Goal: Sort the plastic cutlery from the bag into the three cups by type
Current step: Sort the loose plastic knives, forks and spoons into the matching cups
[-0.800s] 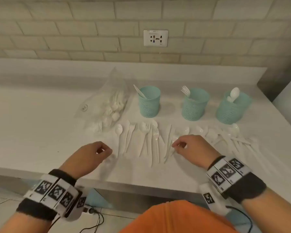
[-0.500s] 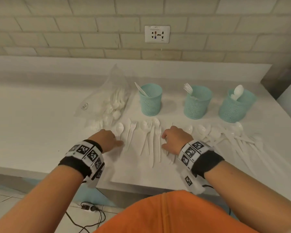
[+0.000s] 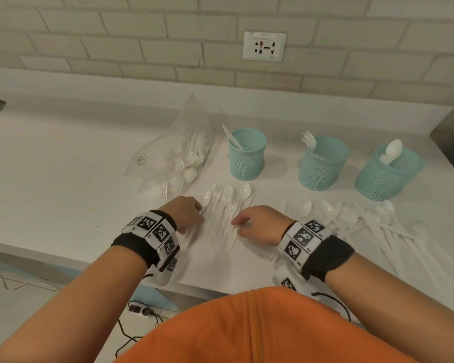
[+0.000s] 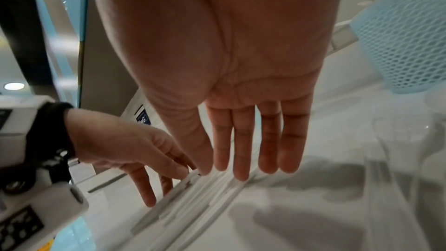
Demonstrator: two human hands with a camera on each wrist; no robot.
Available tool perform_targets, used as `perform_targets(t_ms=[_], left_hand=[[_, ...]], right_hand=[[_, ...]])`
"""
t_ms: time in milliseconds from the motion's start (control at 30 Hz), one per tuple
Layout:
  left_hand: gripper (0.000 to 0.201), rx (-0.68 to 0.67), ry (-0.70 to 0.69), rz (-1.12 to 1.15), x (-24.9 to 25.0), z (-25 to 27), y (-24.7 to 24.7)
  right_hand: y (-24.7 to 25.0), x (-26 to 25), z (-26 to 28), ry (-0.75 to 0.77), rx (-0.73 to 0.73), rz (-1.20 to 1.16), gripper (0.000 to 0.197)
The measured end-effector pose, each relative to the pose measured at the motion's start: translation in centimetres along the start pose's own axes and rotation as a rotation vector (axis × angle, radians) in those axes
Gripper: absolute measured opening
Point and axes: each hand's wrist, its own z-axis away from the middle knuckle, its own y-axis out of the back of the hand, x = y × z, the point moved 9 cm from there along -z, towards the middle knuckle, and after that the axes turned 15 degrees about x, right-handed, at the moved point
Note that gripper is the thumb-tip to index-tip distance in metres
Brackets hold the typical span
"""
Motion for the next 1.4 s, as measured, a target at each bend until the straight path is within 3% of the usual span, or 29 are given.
perform_targets(t_ms=[67,200,267,367,567,767,867,1033,1200,1400], left_hand=[[0.040,0.016,-0.048,-0.072,0.5,0.3,-0.2],[0.110,0.078,-0.017,-0.264,1.2,1.1,-1.3],[0.120,0.134,-0.007,-0.363,2.0,1.4,-1.6],[0.115,0.192,0.000,-0.396,3.1,1.1,-1.8],[0.095,0.137,-0.072,-0.385,3.8,0.4,-1.9],[0.067,0.105,-0.210,-0.347,5.0,0.5,-3.6],[0.055,0.107,-0.254,-0.339,5.5,0.3,-4.0],[0.045,0.117,-0.307,-0.347,5.9,0.3,-4.3],[0.046,0.142,-0.399,-0.403,7.0,1.2,-5.0],[0.046,0.113,-0.389,-0.311,7.4,1.5,-5.1]], right_hand=[[0.8,-0.5,-0.1,0.020,0.010,-0.074,0.028],[5.0,1.5,-2.6,-0.082,0.313,-0.056,0.034],[4.5,2.4,-4.0,-0.142,0.277,0.079,0.049],[2.6,2.7,-5.4,-0.188,0.188,0.212,0.065],[1.1,2.4,-6.2,-0.175,0.183,0.258,0.079],[0.6,2.6,-5.8,-0.176,0.181,0.259,0.053],[1.2,3.1,-5.3,-0.198,0.227,0.236,0.050],[1.5,3.7,-4.6,-0.177,0.223,0.229,0.029],[1.6,5.0,-3.7,-0.172,0.221,0.260,0.053],[1.8,5.0,-2.9,-0.096,0.225,0.284,0.047]])
